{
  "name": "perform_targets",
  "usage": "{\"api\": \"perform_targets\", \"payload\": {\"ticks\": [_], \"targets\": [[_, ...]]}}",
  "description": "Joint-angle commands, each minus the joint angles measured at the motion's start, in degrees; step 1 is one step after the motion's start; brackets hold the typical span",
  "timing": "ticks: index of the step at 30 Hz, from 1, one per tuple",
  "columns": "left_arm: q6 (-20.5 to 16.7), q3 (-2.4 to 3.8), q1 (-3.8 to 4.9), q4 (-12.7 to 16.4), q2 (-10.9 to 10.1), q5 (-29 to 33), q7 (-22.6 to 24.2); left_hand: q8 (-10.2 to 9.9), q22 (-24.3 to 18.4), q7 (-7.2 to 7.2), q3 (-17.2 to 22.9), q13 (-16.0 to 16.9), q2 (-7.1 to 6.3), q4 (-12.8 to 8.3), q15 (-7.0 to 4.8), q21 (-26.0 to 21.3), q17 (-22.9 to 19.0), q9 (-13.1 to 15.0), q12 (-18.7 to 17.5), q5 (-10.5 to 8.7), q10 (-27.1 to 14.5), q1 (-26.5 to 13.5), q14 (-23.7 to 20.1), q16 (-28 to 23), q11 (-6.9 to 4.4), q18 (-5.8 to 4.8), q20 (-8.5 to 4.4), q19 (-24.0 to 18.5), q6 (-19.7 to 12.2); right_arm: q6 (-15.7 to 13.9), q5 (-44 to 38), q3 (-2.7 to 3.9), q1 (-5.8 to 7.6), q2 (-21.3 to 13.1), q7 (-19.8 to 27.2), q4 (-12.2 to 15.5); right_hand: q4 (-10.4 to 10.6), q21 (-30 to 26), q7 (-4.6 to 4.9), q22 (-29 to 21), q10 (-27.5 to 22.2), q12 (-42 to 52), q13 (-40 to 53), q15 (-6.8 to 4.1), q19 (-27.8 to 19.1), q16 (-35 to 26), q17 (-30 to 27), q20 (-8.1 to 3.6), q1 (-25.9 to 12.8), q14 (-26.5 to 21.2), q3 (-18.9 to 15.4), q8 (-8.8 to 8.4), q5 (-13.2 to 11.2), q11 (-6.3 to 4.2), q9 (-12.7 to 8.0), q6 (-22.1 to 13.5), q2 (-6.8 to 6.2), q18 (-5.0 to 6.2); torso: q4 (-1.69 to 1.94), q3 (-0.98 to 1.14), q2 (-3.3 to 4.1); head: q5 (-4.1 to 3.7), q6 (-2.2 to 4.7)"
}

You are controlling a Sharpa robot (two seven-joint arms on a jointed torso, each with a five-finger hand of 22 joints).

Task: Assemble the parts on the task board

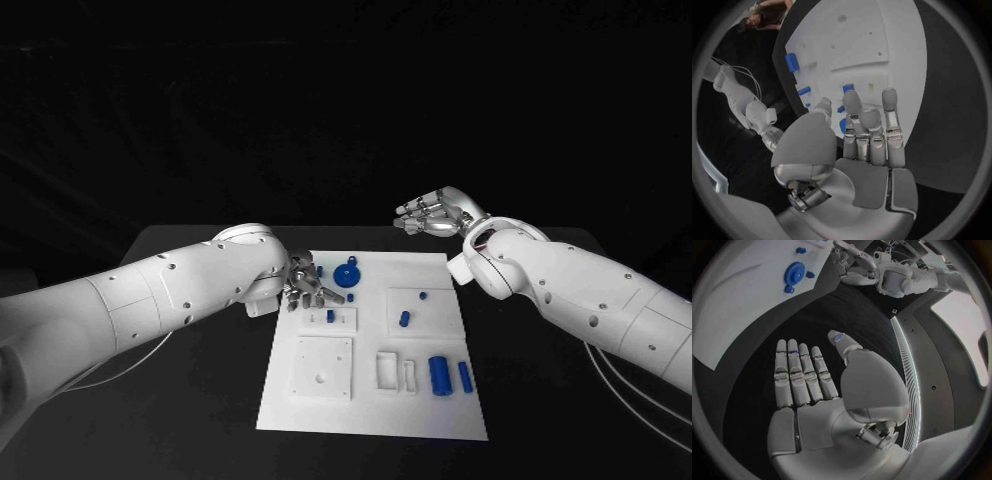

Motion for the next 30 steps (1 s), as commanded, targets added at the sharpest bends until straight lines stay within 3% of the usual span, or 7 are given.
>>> {"api": "perform_targets", "payload": {"ticks": [1,4,5,6,9,16,30], "targets": [[-0.71,0.51,0.88,0.24,-0.57,3.51,-1.08,-0.1,0.88,0.45,-0.51,0.0,2.12,-3.07,0.14,-0.71,-0.84,-2.13,-2.2,3.6,2.46,0.33,-1.1,-1.18,0.81,-0.87,0.1,-0.3,-1.76,0.39,0.02,0.03,-0.04,-0.14,0.31,0.11,0.2,0.27,0.15,-0.08,-0.37,-0.18,-0.05,0.09,-0.36,-0.25,-0.05,-0.01,0.25,-0.52,-0.5,0.08,0.39,-0.03,-0.08,-0.43,0.17,0.98,-0.08,0.05,0.01,0.08,0.36],[-1.18,0.88,1.81,-0.37,-1.05,5.35,-1.01,0.02,0.81,0.78,-2.67,1.91,4.96,-7.26,0.43,-1.53,-2.5,-5.38,-4.91,6.72,2.18,0.0,-1.79,-1.68,0.91,-0.87,0.34,-0.67,-3.2,0.38,0.05,0.03,-0.05,-0.27,0.3,0.13,0.2,0.27,0.15,-0.08,-0.37,-0.18,-0.05,0.09,-0.36,-0.25,-0.05,-0.01,0.25,-0.52,-0.5,0.08,0.39,-0.03,-0.08,-0.43,0.17,0.98,-0.11,0.09,0.11,0.19,0.67],[-1.34,0.97,2.04,-0.74,-1.14,6.09,-0.93,-0.34,0.8,2.09,-2.89,2.1,5.84,-7.76,0.7,-1.76,-2.74,-8.98,-5.62,8.36,2.07,0.06,-1.92,-1.48,1.21,-0.87,0.47,-0.74,-8.41,0.38,0.06,0.03,-0.05,-0.31,0.31,0.13,0.2,0.27,0.15,-0.08,-0.37,-0.18,-0.05,0.09,-0.36,-0.25,-0.05,-0.01,0.25,-0.52,-0.5,0.08,0.39,-0.03,-0.08,-0.43,0.17,0.98,-0.1,0.09,0.12,0.2,0.68],[-1.46,1.05,2.22,-1.2,-1.19,6.82,-0.84,0.21,0.74,2.9,-3.61,2.27,6.27,-8.81,1.29,-2.22,-3.15,-16.86,-6.2,10.63,2.21,0.12,-2.38,-1.25,2.08,-0.87,0.84,-0.87,-10.3,0.38,0.07,0.03,-0.05,-0.33,0.31,0.13,0.22,0.29,0.18,-0.08,-0.32,-0.17,-0.05,0.07,-0.33,-0.24,-0.05,-0.02,0.28,-0.5,-0.49,0.08,0.41,-0.06,-0.08,-0.46,0.2,0.99,-0.11,0.08,0.11,0.21,0.67],[-1.75,1.21,2.58,-2.78,-1.12,8.27,-0.56,0.14,0.77,3.59,-4.77,2.74,7.5,-10.93,1.3,-3.29,-4.33,-26.44,-7.27,13.22,2.02,0.17,-2.93,-0.9,2.09,-0.87,0.97,-0.79,-9.93,0.37,0.08,0.03,-0.05,-0.35,0.31,0.1,0.22,0.29,0.18,-0.08,-0.32,-0.17,-0.05,0.07,-0.33,-0.24,-0.05,-0.02,0.28,-0.5,-0.49,0.08,0.41,-0.06,-0.08,-0.46,0.2,0.99,-0.19,0.04,0.14,0.12,0.81],[-1.55,1.35,2.98,-8.3,0.34,7.72,0.95,0.23,0.86,4.61,-5.1,3.32,7.4,-11.86,1.75,-4.66,-5.61,-33.46,-8.15,16.93,1.46,0.12,-3.73,-0.57,2.63,-0.87,1.31,-0.87,-12.44,0.29,0.08,0.03,-0.05,-0.48,0.32,0.19,0.22,0.29,0.18,-0.08,-0.32,-0.17,-0.05,0.07,-0.33,-0.24,-0.05,-0.02,0.28,-0.5,-0.49,0.08,0.41,-0.06,-0.08,-0.46,0.2,0.99,-0.17,0.12,0.19,0.12,1.16],[0.1,1.38,2.98,-17.92,4.67,4.84,2.15,0.25,0.99,5.2,-5.37,3.75,6.77,-10.6,1.91,-5.56,-6.61,-36.98,-8.51,15.0,1.53,-0.54,-3.89,-0.17,2.89,-0.84,1.45,-0.41,-13.67,-0.01,0.06,0.04,-0.04,-0.75,0.26,0.98,0.35,0.24,0.22,-0.09,-0.32,-0.18,-0.05,0.1,-0.39,-0.27,-0.06,0.0,0.28,-0.57,-0.51,0.08,0.52,-0.04,-0.08,-0.54,0.1,0.96,-0.77,0.11,1.05,0.28,2.04]]}}
